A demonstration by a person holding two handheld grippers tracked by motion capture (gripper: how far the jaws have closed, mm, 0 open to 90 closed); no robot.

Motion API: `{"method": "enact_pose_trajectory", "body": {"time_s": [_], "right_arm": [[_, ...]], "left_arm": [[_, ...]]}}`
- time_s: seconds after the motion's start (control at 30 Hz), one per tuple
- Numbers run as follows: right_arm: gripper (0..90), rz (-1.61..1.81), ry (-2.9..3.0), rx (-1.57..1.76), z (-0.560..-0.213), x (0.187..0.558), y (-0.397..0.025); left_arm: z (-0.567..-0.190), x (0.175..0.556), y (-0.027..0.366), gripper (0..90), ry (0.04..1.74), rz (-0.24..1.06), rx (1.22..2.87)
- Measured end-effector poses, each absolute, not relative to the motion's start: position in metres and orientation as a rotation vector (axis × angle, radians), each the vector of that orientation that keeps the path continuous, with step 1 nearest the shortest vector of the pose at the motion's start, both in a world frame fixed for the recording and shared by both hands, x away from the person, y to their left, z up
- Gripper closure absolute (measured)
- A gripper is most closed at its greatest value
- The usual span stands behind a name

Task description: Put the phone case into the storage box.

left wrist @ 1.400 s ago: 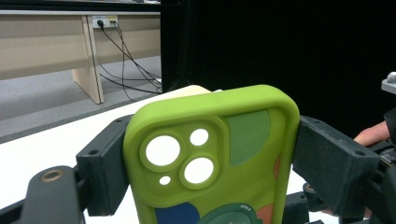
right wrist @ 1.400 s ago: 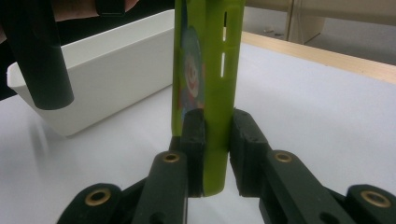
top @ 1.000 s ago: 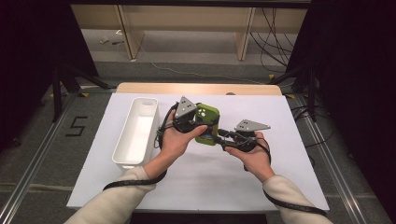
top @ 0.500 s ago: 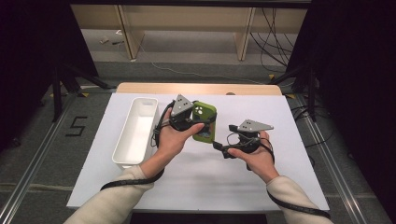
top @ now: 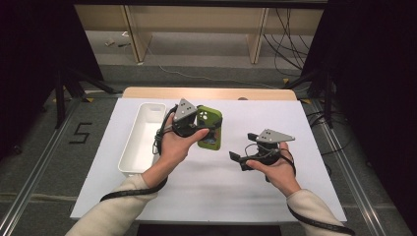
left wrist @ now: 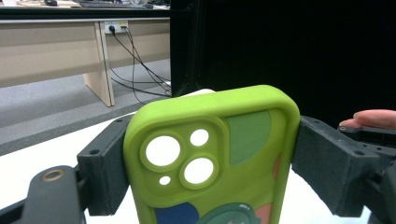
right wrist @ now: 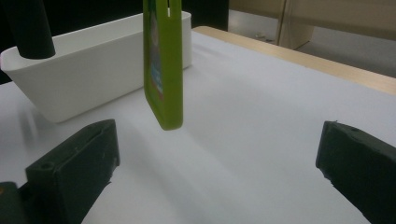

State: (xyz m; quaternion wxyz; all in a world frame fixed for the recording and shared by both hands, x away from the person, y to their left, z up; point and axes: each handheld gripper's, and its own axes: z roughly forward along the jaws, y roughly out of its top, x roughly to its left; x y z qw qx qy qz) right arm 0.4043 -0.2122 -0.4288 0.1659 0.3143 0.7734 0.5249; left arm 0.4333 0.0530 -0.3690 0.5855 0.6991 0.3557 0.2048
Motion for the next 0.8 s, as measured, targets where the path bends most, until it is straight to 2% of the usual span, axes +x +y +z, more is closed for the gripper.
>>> {"method": "enact_pose_trajectory", "body": {"time_s": [0.8], "right_arm": [[0.8,1.495,2.184,0.921,-0.43,0.398,-0.226]], "left_arm": [[-0.361,0.432,0.077,17.9,0.837,0.517,1.633]]}}
